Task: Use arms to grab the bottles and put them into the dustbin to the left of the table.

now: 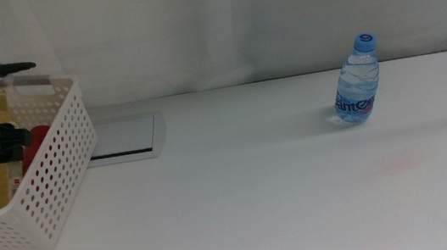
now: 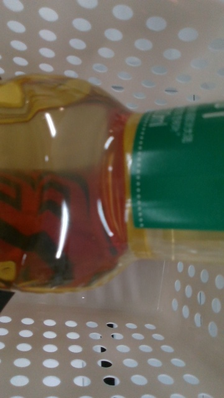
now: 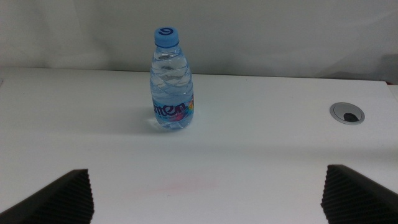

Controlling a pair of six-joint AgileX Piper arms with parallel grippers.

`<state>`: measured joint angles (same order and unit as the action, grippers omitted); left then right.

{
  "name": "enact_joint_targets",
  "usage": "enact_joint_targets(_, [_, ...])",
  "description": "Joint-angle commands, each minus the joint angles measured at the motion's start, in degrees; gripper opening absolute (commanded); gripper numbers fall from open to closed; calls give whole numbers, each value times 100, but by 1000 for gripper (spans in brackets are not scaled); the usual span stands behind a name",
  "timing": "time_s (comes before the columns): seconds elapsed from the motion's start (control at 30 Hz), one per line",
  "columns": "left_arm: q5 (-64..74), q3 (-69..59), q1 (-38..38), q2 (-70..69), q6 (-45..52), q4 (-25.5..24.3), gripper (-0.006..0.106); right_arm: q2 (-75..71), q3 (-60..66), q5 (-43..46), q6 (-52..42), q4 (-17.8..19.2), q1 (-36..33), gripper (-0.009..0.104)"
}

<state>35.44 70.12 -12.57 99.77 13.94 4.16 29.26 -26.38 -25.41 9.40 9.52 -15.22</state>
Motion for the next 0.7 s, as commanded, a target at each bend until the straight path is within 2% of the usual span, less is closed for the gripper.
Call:
enact_joint_targets(0.0, [-402, 103, -1, -40, -7, 101, -3, -36, 32, 82, -56, 23, 36, 103])
enact_joint_targets(0.1, [-491, 103, -1, -40, -64, 101, -1, -36, 32, 82, -56, 23, 36, 103])
enact_joint_targets(0.17, [-520, 103, -1, -40, -64, 101, 7, -36, 32, 82, -56, 23, 36, 103])
enact_joint_targets(0.2, [-533, 103, -1, -40, -64, 101, 14, -36, 32, 82, -56, 23, 36, 103])
enact_joint_targets(0.27, [-568, 103, -1, -40, -64, 101, 33, -36, 32, 82, -56, 23, 36, 103])
enact_joint_targets(0.4, [-667, 103, -1, -40, -278, 101, 91, -36, 32, 82, -65, 23, 36, 103])
enact_joint_targets(0.53, [-686, 103, -1, -40, -471, 101, 93, -36, 32, 82, -65, 23, 36, 103])
enact_joint_targets(0.67, [-663, 103, -1, -129, -481, 422, 93, -36, 32, 82, -65, 23, 36, 103])
